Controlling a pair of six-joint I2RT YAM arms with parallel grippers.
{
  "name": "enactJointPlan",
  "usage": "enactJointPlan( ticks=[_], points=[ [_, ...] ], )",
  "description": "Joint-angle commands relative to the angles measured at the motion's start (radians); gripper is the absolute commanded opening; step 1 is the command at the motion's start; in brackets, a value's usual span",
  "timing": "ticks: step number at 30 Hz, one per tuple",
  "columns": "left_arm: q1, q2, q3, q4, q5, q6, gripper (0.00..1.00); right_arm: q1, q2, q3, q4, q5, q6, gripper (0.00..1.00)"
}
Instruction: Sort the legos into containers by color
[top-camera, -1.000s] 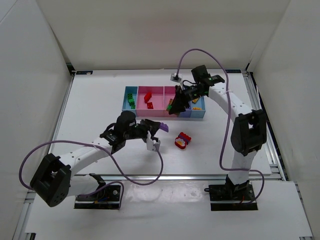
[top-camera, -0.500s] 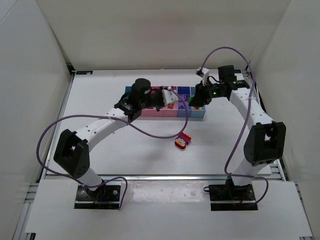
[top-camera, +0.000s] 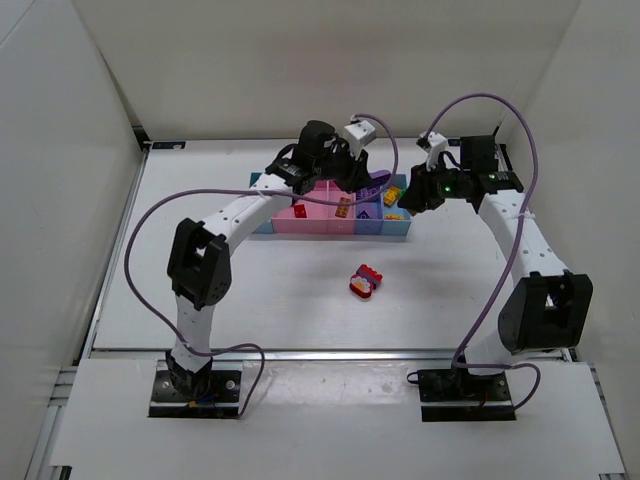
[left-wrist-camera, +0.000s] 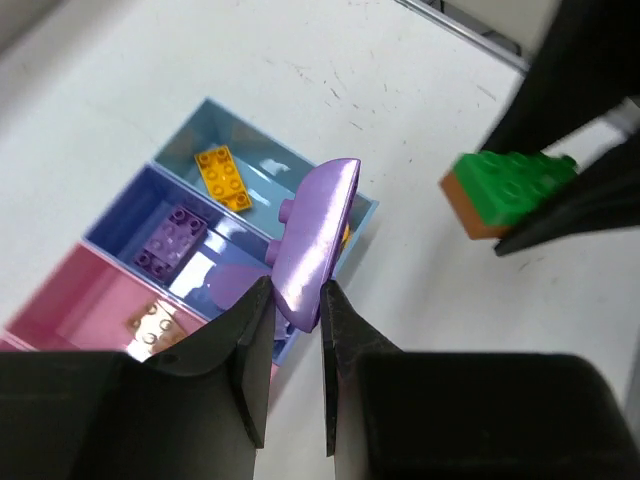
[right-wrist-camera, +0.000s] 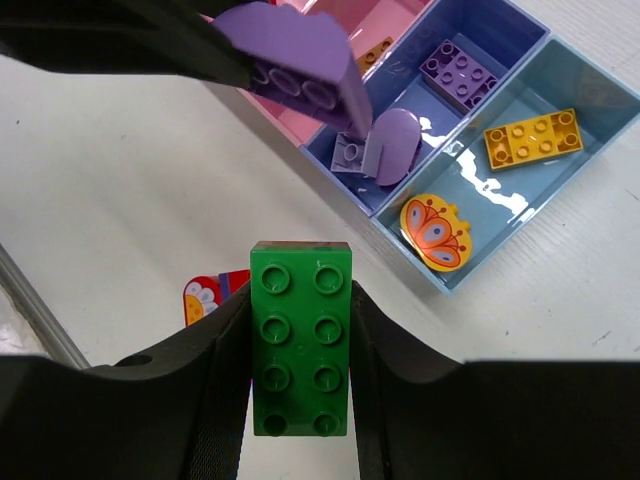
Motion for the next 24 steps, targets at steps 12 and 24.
enactJointPlan(
  ticks=[12,24],
  points=[
    [0.065,0.179,0.192,-0.145,-0.093,-0.418,0.13,-0.053,-0.042,-0.013,0.018,0.001,0.019,0.12],
    [0.069,0.281,0.275,-0.168,-0.092,-0.422,0.32,-0.073,-0.036,-0.016,0.008,-0.015,0.019,0.13]
  ],
)
